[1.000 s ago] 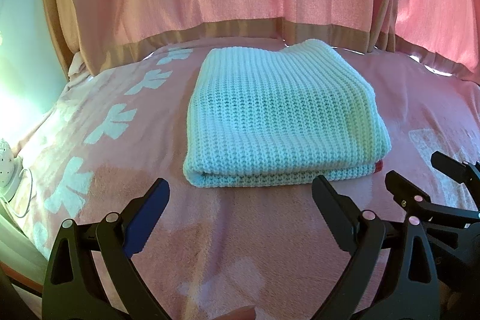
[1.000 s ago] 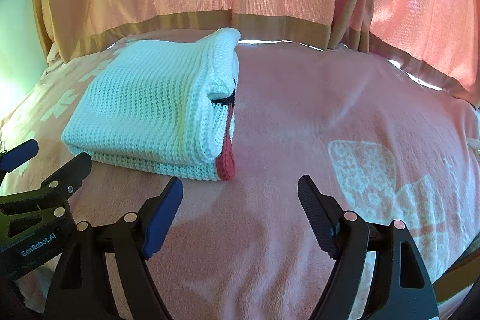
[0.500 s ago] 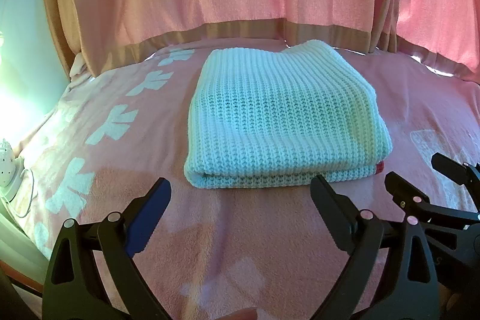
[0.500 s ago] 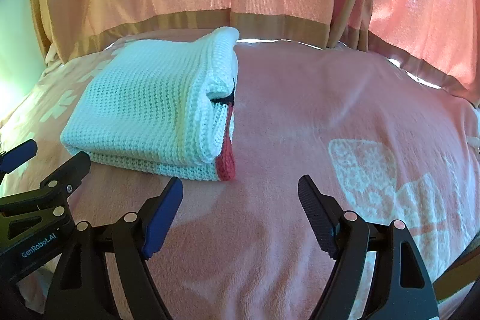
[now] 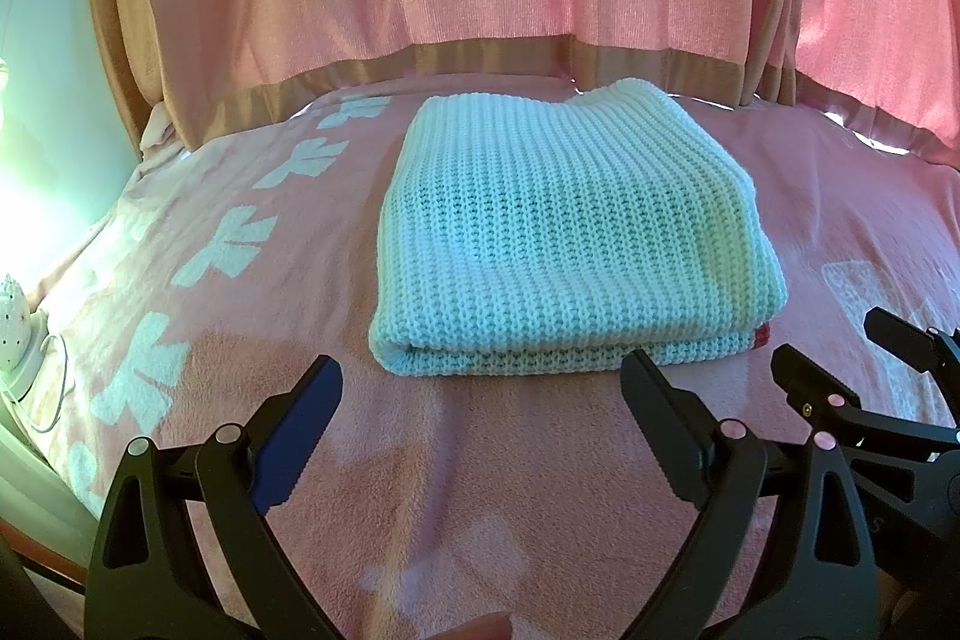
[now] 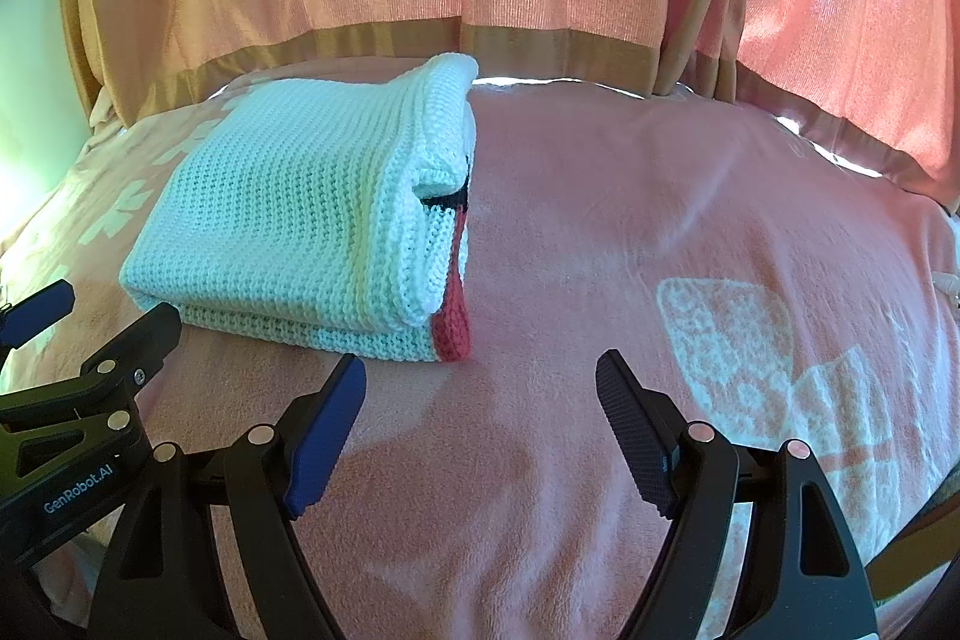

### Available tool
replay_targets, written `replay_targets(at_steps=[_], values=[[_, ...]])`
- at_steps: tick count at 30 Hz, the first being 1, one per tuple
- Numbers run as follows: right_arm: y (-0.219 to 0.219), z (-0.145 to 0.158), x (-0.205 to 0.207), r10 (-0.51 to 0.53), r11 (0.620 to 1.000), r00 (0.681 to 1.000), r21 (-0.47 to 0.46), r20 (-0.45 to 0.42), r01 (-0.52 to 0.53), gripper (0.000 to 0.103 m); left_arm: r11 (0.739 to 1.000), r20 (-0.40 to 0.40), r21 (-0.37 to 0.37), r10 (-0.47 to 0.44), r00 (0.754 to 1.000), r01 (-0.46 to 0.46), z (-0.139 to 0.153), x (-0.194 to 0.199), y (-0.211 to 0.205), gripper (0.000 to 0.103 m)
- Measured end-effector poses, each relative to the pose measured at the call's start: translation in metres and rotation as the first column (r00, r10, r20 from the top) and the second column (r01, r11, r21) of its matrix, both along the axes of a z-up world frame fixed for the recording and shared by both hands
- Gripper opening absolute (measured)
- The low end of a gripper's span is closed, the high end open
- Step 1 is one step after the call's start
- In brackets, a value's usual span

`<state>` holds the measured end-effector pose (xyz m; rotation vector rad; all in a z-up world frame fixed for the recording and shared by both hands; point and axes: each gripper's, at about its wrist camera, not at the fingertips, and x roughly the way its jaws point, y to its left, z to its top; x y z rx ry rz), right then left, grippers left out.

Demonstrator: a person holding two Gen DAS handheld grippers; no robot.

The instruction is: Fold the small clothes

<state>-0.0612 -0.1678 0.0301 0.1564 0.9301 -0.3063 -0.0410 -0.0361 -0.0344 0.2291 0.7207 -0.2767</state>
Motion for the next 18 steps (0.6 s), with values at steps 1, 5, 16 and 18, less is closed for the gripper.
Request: replay_targets(at_steps=[1, 5, 16, 18], values=[[-0.0004, -0.0002, 0.0, 0.001, 1.0, 1.0, 0.0, 0.0, -0.001, 0.077, 1.0, 0.0, 0.0, 0.0, 1.0, 0.0, 0.0, 0.0, 0.0003, 0.091], [-0.0006, -0.0008, 0.0003, 0.001, 1.0, 1.0, -0.001, -0.002, -0.001, 0.077, 1.0, 0.008, 0.009, -0.001, 1.0, 0.001, -0.0001, -0.0004, -0.0008, 0.091], [-0.0018, -0.0032, 0.0008, -0.004, 1.0, 1.0, -0.003, -0.006, 0.004, 0.077, 1.0, 0.008, 0.005, 0.016, 1.0, -0.016, -0.0026, -0.0001, -0.0008, 0.091], [-0.0007, -0.0034, 0.0009, -0.006, 1.0, 1.0, -0.004, -0.006, 0.006, 0.077, 1.0, 0.004, 0.012, 0.02, 1.0, -0.02, -0.0029, 0.0006, -0.0017, 0.091]])
